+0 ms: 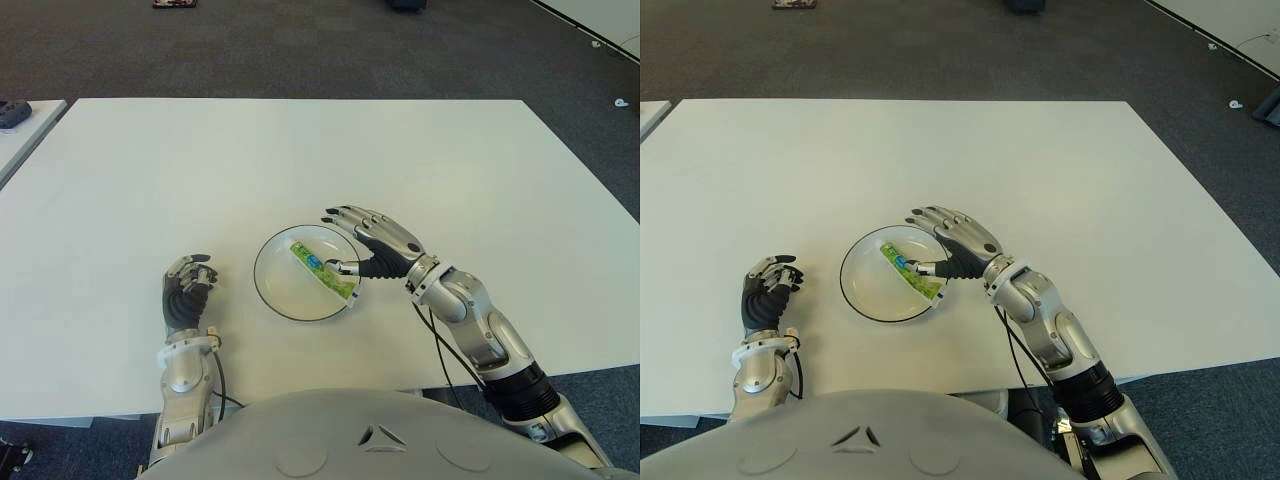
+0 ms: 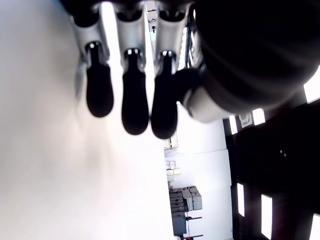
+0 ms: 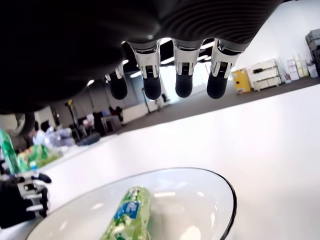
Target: Put the toothpaste on the table into the plate.
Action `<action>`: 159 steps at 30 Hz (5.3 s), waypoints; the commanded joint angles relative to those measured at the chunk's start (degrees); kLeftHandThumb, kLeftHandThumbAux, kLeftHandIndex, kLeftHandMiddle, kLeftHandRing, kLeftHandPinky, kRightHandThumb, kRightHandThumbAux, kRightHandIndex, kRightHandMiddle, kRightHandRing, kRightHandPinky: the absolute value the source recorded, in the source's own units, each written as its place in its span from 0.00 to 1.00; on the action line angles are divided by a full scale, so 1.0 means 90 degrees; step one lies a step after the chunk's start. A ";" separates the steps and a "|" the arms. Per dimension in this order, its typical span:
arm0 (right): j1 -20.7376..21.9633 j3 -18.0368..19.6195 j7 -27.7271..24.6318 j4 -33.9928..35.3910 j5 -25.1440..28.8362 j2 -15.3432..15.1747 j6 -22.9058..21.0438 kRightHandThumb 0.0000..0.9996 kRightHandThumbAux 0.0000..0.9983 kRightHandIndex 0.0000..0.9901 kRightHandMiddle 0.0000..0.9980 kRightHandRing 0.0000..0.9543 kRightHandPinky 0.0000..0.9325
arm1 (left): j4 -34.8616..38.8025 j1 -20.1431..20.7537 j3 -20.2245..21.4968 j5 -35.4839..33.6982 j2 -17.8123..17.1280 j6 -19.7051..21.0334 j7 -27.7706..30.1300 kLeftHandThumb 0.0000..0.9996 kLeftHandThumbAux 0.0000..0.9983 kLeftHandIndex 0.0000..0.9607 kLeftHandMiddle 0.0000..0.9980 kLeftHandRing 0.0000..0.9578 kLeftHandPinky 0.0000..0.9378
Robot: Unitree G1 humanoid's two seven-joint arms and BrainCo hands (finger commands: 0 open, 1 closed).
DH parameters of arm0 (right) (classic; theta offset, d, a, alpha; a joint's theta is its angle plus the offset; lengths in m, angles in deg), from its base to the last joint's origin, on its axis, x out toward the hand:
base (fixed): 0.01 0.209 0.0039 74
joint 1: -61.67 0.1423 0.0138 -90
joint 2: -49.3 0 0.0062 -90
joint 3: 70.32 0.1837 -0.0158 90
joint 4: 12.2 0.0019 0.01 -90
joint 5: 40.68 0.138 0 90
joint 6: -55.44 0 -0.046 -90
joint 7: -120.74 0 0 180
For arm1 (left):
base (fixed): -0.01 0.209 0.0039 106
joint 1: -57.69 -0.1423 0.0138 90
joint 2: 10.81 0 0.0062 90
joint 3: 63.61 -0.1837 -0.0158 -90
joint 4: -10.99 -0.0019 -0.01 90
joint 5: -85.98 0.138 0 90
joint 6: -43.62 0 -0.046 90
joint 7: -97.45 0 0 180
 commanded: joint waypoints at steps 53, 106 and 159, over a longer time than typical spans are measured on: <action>-0.1105 0.2037 0.2706 -0.1777 0.3742 0.3328 0.0613 0.70 0.73 0.43 0.48 0.46 0.46 | -0.0112 0.0456 -0.0160 0.0360 -0.0264 0.0360 0.0018 0.70 0.72 0.45 0.57 0.60 0.60; -0.1290 0.1603 0.2061 -0.1829 0.3357 0.2750 -0.0680 0.70 0.74 0.42 0.41 0.42 0.44 | 0.0275 0.0343 -0.0431 0.0390 -0.0283 0.0386 0.0206 0.70 0.72 0.45 0.59 0.62 0.62; -0.0879 0.1825 0.2412 -0.2515 0.3609 0.3207 0.0007 0.71 0.73 0.43 0.44 0.44 0.46 | -0.0241 0.1016 -0.0349 0.0097 -0.0650 0.0478 0.0540 0.70 0.72 0.45 0.57 0.60 0.59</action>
